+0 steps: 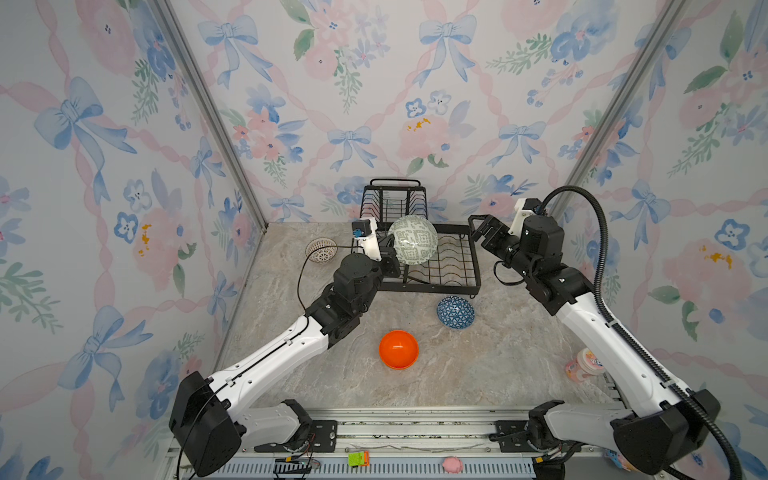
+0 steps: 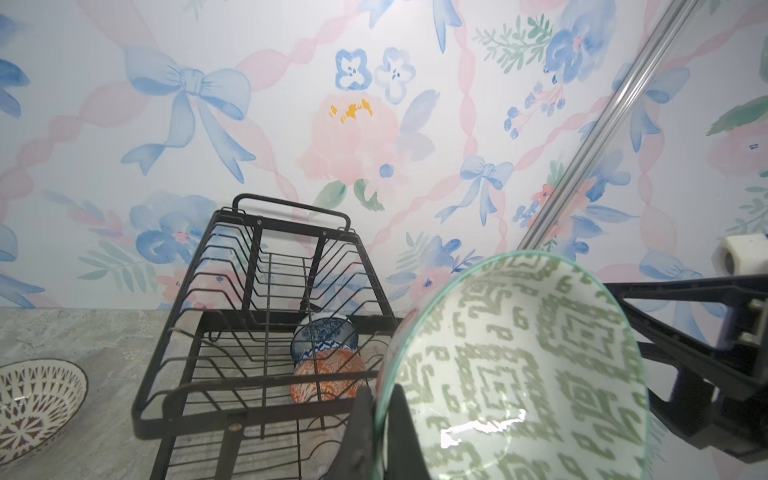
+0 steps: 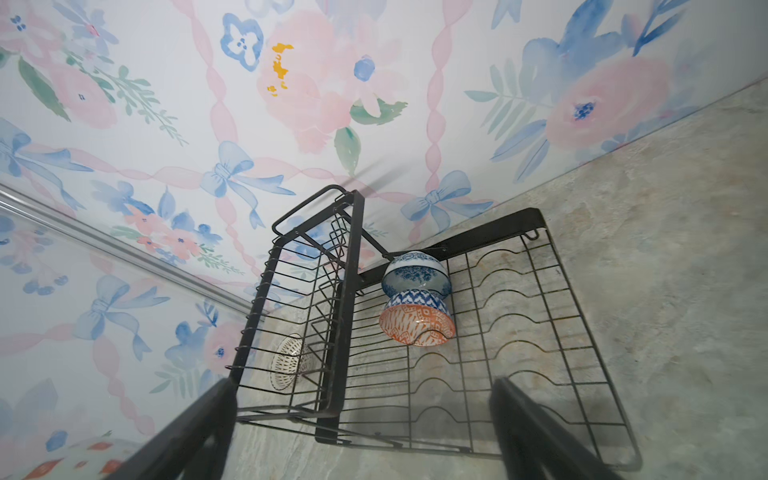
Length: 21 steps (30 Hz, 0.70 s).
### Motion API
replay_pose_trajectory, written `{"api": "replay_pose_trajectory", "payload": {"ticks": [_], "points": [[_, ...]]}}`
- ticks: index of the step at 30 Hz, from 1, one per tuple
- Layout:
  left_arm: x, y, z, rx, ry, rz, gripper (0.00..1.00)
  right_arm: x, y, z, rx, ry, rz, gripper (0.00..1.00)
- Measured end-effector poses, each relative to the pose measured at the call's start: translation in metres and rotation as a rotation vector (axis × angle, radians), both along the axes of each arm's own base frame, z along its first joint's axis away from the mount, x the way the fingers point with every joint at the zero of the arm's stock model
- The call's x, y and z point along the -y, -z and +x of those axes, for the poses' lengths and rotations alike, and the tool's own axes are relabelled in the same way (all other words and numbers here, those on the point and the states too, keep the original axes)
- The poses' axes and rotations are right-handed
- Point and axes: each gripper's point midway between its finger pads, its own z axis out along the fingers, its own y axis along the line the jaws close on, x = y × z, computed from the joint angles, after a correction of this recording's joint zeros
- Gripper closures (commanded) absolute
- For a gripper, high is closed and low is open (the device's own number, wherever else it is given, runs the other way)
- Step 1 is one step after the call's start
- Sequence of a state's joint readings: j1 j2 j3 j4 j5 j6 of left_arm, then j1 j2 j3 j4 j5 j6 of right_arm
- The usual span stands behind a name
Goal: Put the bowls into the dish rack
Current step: 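Raise the green bowl above the rack with left gripper while right approaches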
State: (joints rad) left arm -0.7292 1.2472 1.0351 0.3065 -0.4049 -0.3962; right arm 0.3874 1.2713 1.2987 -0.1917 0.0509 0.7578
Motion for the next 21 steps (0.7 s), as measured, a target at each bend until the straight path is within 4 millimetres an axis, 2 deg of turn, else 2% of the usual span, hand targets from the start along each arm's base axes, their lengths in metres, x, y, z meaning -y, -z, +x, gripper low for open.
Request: {"api": "replay_pose_trajectory", "payload": {"ticks": [5, 11, 16, 21], "points": [[-0.01, -0.016, 0.022, 0.076, -0.116, 0.001, 1.0, -0.026, -0.03, 0.006, 0.017, -0.053, 0.121, 0.03], [-0.022, -0.025, 0.047, 0.143, -0.242, 0.009, 1.0, -0.062, -0.065, 0.007, 0.048, -0.123, 0.254, 0.02], [-0.028, -0.024, 0.058, 0.181, -0.31, 0.018, 1.0, -0.091, -0.078, 0.01, 0.05, -0.17, 0.356, 0.07], [-0.03, -0.024, 0.064, 0.218, -0.355, 0.017, 1.0, -0.117, -0.081, 0.017, 0.03, -0.206, 0.442, 0.11]]}}
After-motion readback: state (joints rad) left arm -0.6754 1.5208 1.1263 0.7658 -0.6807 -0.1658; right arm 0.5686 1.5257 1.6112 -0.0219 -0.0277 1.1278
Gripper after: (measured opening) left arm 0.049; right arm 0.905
